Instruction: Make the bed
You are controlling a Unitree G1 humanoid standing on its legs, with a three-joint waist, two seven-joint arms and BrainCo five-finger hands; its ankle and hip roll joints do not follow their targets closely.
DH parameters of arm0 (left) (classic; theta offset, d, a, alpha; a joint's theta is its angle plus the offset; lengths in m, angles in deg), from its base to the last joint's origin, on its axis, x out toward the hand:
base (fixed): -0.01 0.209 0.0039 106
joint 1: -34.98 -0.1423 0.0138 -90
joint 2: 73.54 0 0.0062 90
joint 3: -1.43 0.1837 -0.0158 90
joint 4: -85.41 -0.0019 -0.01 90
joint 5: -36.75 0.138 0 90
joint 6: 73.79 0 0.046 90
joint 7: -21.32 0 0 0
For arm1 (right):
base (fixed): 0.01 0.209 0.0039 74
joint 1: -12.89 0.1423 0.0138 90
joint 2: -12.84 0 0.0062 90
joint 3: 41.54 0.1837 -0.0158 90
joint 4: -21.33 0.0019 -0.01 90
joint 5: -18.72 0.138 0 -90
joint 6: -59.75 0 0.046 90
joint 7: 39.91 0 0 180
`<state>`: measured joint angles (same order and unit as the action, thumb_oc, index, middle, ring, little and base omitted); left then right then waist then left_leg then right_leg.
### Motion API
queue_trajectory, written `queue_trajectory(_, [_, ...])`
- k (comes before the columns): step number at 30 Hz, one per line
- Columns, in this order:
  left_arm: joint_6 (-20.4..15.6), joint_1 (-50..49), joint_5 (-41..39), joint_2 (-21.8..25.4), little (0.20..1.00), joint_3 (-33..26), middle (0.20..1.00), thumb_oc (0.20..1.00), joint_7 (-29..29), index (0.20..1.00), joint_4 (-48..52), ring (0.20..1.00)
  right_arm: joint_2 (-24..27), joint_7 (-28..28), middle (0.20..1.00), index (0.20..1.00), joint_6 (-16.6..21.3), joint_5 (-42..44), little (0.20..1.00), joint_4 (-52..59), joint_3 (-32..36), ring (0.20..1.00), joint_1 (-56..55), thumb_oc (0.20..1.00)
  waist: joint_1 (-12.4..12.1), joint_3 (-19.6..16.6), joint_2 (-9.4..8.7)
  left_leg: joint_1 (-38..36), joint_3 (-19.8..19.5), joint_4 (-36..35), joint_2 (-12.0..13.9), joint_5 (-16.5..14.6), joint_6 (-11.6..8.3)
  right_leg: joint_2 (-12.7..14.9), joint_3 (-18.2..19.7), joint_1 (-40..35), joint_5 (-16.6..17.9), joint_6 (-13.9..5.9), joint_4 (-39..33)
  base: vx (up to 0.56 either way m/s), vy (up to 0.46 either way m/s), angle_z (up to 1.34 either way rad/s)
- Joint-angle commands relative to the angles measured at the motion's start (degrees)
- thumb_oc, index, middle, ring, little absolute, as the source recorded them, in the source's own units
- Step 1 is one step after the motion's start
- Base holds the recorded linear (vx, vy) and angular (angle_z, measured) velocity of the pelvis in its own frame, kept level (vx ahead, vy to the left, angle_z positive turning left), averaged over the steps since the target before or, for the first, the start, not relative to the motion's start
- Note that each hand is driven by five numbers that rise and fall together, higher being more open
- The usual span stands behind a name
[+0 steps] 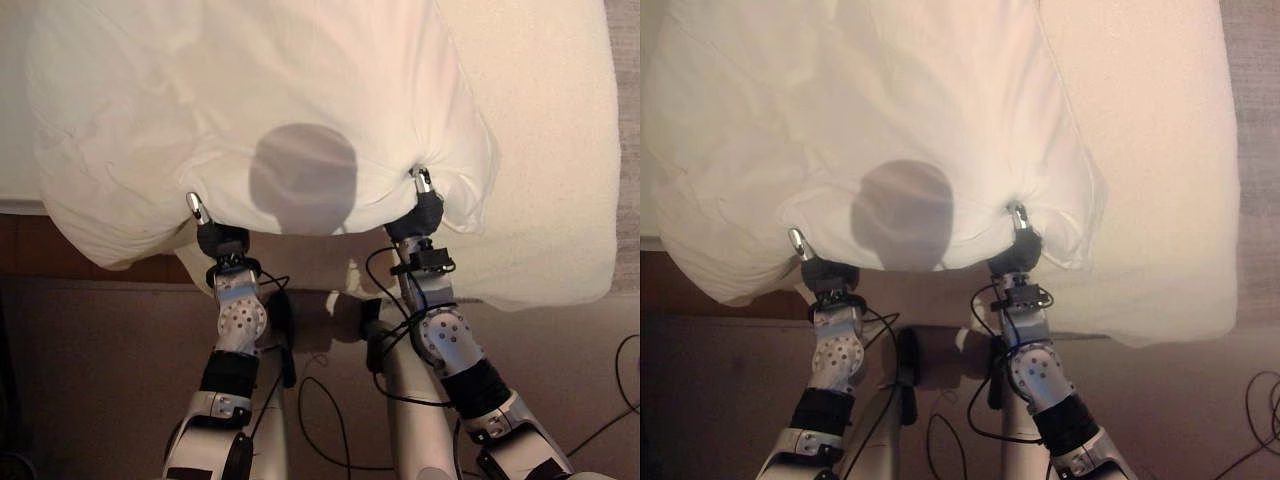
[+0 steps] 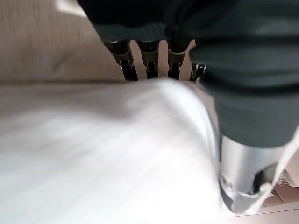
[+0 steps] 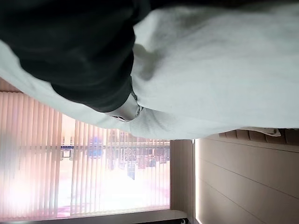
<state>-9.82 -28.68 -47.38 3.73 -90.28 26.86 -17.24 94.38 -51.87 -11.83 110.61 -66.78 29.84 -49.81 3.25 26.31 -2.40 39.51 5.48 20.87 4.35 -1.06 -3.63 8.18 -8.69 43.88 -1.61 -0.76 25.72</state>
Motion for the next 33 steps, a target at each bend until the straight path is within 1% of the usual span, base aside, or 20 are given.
queue_trajectory(1, [-0.7, -0.5, 3.8, 1.7, 0.711, -2.8, 0.711, 0.711, -2.1, 0.711, 2.5, 0.711, -1.1, -6.6, 0.200, 0.200, 0.7, -1.6, 0.200, 9.5, 2.2, 0.200, -3.3, 0.200, -0.2, -3.8, 1.91, 0.0, 2.1, -1.3, -2.7, -1.2, 3.96, -2.1, -1.2, -1.9, 0.4, -4.73, -1.6, 0.00, 0.000, 0.00])
queue_trajectory(2, [-0.8, -0.8, 4.0, 1.8, 0.373, -2.9, 0.373, 0.373, -2.0, 0.373, 2.6, 0.373, -1.1, -6.7, 0.200, 0.200, 0.7, -1.6, 0.200, 9.6, 2.3, 0.200, -3.5, 0.200, -0.2, -3.8, 1.96, 0.0, 2.0, -1.5, -2.7, -1.1, 3.91, -2.2, -1.2, -2.2, 0.5, -4.70, -2.0, 0.00, -0.033, -0.04])
queue_trajectory(3, [-0.6, -1.1, 4.1, 1.8, 0.200, -2.7, 0.200, 0.200, -2.0, 0.200, 2.7, 0.200, -1.1, -6.6, 0.200, 0.200, 0.7, -1.6, 0.200, 9.7, 2.3, 0.200, -3.7, 0.200, -0.2, -3.8, 2.09, -0.3, 2.0, -1.9, -2.7, -0.9, 3.84, -2.2, -1.2, -2.4, 0.6, -4.72, -2.4, 0.00, -0.027, -0.06])
queue_trajectory(10, [-0.8, -1.5, 5.5, 2.0, 0.200, -2.3, 0.200, 0.200, -1.5, 0.200, 3.5, 0.200, -0.9, -5.3, 0.200, 0.200, 0.9, -2.1, 0.200, 9.2, 2.8, 0.200, -4.4, 0.200, -0.3, -3.4, 2.70, -2.2, 1.7, -3.9, -2.8, 0.5, 3.17, -2.8, -1.3, -4.5, 0.6, -4.45, -3.9, -0.01, -0.059, -0.01])
queue_trajectory(16, [0.2, -2.2, 6.6, 2.4, 0.200, -1.8, 0.200, 0.200, -1.6, 0.200, 3.3, 0.200, -0.5, -4.0, 0.200, 0.200, 1.1, -3.1, 0.200, 8.5, 3.9, 0.200, -5.8, 0.200, 0.0, -3.6, 4.04, -6.1, 1.4, -8.0, -2.9, 2.9, 1.96, -3.6, -1.4, -7.7, 0.4, -4.06, -6.2, -0.01, -0.101, 0.03])
queue_trajectory(18, [0.5, -2.5, 6.7, 2.5, 0.200, -2.1, 0.200, 0.200, -2.0, 0.200, 2.7, 0.200, 0.1, -3.2, 0.200, 0.200, 0.9, -3.8, 0.200, 8.2, 4.1, 0.200, -6.4, 0.200, 0.4, -3.4, 4.10, -6.7, 1.5, -7.4, -2.6, 3.4, 0.92, -3.9, -1.3, -9.7, 0.1, -3.82, -7.5, -0.03, -0.134, 0.02])
queue_trajectory(19, [0.3, -2.2, 7.3, 2.5, 0.200, -2.0, 0.200, 0.200, -2.3, 0.200, 2.5, 0.200, 1.1, -2.9, 0.200, 0.200, 0.5, -4.5, 0.200, 7.7, 4.6, 0.200, -6.6, 0.200, 0.3, -2.5, 3.92, -6.2, 0.7, -4.3, -2.4, 5.0, -0.71, -3.7, -1.3, -11.3, 0.1, -3.35, -8.1, -0.05, -0.107, 0.03])
queue_trajectory(20, [0.3, -2.1, 7.3, 2.5, 0.200, -2.0, 0.200, 0.200, -2.3, 0.200, 2.5, 0.200, 1.1, -2.9, 0.200, 0.200, 0.5, -4.5, 0.200, 7.7, 4.6, 0.200, -6.6, 0.200, 0.3, -2.4, 3.96, -6.2, 0.6, -4.2, -2.4, 5.0, -0.74, -3.7, -1.3, -11.3, 0.1, -3.33, -8.1, -0.05, -0.061, 0.05])
queue_trajectory(22, [0.0, -2.3, 8.5, 2.3, 0.200, -2.6, 0.200, 0.200, -1.9, 0.200, 2.7, 0.200, 1.7, -2.8, 0.200, 0.200, 0.2, -4.6, 0.200, 6.2, 5.1, 0.200, -7.4, 0.200, -0.4, -2.1, 2.99, -6.9, -3.2, -2.8, -3.5, 5.4, -1.70, -3.6, -0.1, -12.3, 0.3, -3.02, -8.4, 0.00, -0.006, 0.03])
queue_trajectory(23, [0.0, -2.3, 8.6, 2.3, 0.200, -2.6, 0.200, 0.200, -1.9, 0.200, 2.7, 0.200, 1.7, -2.9, 0.200, 0.200, 0.2, -4.6, 0.200, 6.2, 5.1, 0.200, -7.3, 0.200, -0.3, -2.2, 2.98, -6.8, -3.2, -3.0, -3.5, 5.8, -1.66, -3.5, -0.2, -12.1, 0.5, -2.98, -8.5, 0.03, 0.023, -0.04])
queue_trajectory(24, [0.1, -3.0, 9.4, 2.4, 0.200, -3.4, 0.200, 0.200, -1.7, 0.200, 3.7, 0.200, 2.1, -2.9, 0.200, 0.200, 0.2, -4.0, 0.200, 5.8, 5.3, 0.200, -8.0, 0.200, 0.5, -2.6, 1.98, -9.4, -3.7, -6.4, 0.3, 5.3, -1.23, -3.0, 1.0, -12.7, -0.6, -3.15, -7.7, 0.04, 0.078, -0.06])
queue_trajectory(25, [0.0, -3.4, 10.1, 2.8, 0.200, -3.6, 0.200, 0.200, -1.6, 0.200, 4.3, 0.200, 2.5, -2.9, 0.200, 0.200, 0.2, -3.9, 0.200, 5.2, 5.3, 0.200, -8.1, 0.200, 0.5, -2.6, 1.58, -10.8, -4.5, -9.0, 2.8, 6.5, -1.60, -2.7, 1.7, -12.8, -0.8, -3.34, -7.5, 0.09, 0.238, -0.02])
queue_trajectory(26, [-0.8, -4.2, 11.0, 3.2, 0.200, -4.2, 0.200, 0.200, -1.5, 0.200, 6.4, 0.200, 2.7, -2.8, 0.200, 0.200, 0.3, -3.6, 0.200, 4.5, 6.0, 0.200, -8.9, 0.200, 0.0, -2.6, 0.85, -14.3, -8.2, -15.3, 7.2, 10.1, -2.52, -2.1, 4.0, -12.5, -0.9, -3.80, -6.9, 0.07, 0.352, 0.04])
queue_trajectory(27, [-1.3, -4.5, 11.3, 3.4, 0.200, -4.4, 0.200, 0.200, -1.5, 0.200, 7.6, 0.200, 2.6, -2.7, 0.200, 0.200, 0.6, -3.1, 0.200, 3.9, 6.7, 0.200, -9.2, 0.200, -0.4, -2.4, 0.78, -15.6, -10.9, -18.8, 9.2, 12.5, -3.57, -1.8, 5.8, -11.7, -0.9, -4.39, -6.0, 0.04, 0.300, 0.03])
queue_trajectory(28, [-1.3, -4.5, 11.4, 3.4, 0.200, -4.4, 0.200, 0.200, -1.4, 0.200, 7.7, 0.200, 2.6, -2.8, 0.200, 0.200, 0.6, -3.1, 0.200, 3.8, 6.7, 0.200, -9.1, 0.200, -0.5, -2.5, 0.79, -15.6, -10.8, -19.2, 9.3, 12.9, -3.63, -1.9, 5.8, -11.5, -0.7, -4.33, -6.1, 0.01, 0.281, 0.08])
queue_trajectory(29, [-1.7, -4.6, 11.2, 3.6, 0.200, -4.8, 0.200, 0.200, -1.3, 0.200, 8.1, 0.200, 2.6, -2.6, 0.200, 0.200, 0.9, -2.6, 0.200, 3.5, 7.1, 0.200, -9.1, 0.200, -0.8, -2.5, 1.11, -16.2, -11.8, -22.3, 10.9, 14.9, -4.60, -1.5, 7.1, -10.7, -0.7, -4.94, -5.5, 0.03, 0.431, 0.14])
queue_trajectory(30, [-2.1, -5.4, 10.9, 4.2, 0.200, -5.6, 0.200, 0.200, -1.7, 0.200, 8.7, 0.200, 3.0, -2.5, 0.200, 0.200, 1.3, -2.2, 0.200, 3.2, 8.4, 0.200, -9.6, 0.200, -1.6, -3.2, 1.62, -16.2, -13.1, -25.9, 12.6, 17.0, -6.14, -0.7, 9.1, -9.8, -0.4, -6.54, -5.4, 0.04, 0.433, 0.16])
queue_trajectory(31, [-2.1, -5.4, 10.8, 4.2, 0.200, -5.5, 0.200, 0.200, -1.7, 0.200, 8.8, 0.200, 3.0, -2.6, 0.200, 0.200, 1.3, -2.2, 0.200, 3.2, 8.4, 0.200, -9.7, 0.200, -1.7, -3.3, 1.62, -16.1, -13.0, -25.9, 12.6, 17.1, -6.16, -0.8, 9.2, -9.7, -0.3, -6.54, -5.4, 0.07, 0.603, 0.02])
queue_trajectory(32, [-2.3, -5.9, 10.5, 5.1, 0.200, -5.3, 0.200, 0.200, -1.7, 0.200, 9.3, 0.200, 3.1, -2.6, 0.200, 0.200, 0.9, -2.0, 0.200, 2.9, 8.4, 0.200, -10.3, 0.200, -2.3, -3.8, 1.95, -16.6, -14.2, -23.7, 11.7, 14.9, -6.06, -0.4, 10.7, -9.4, 1.1, -7.93, -7.1, 0.04, 0.314, -0.14])
queue_trajectory(33, [-2.3, -6.0, 10.5, 5.1, 0.200, -5.3, 0.200, 0.200, -1.7, 0.200, 9.4, 0.200, 3.1, -2.7, 0.200, 0.200, 0.9, -2.0, 0.200, 2.9, 8.4, 0.200, -10.3, 0.200, -2.4, -3.8, 1.92, -16.4, -14.1, -23.0, 11.6, 14.4, -6.00, -0.4, 10.8, -9.5, 1.2, -7.99, -7.3, 0.03, 0.466, -0.56])
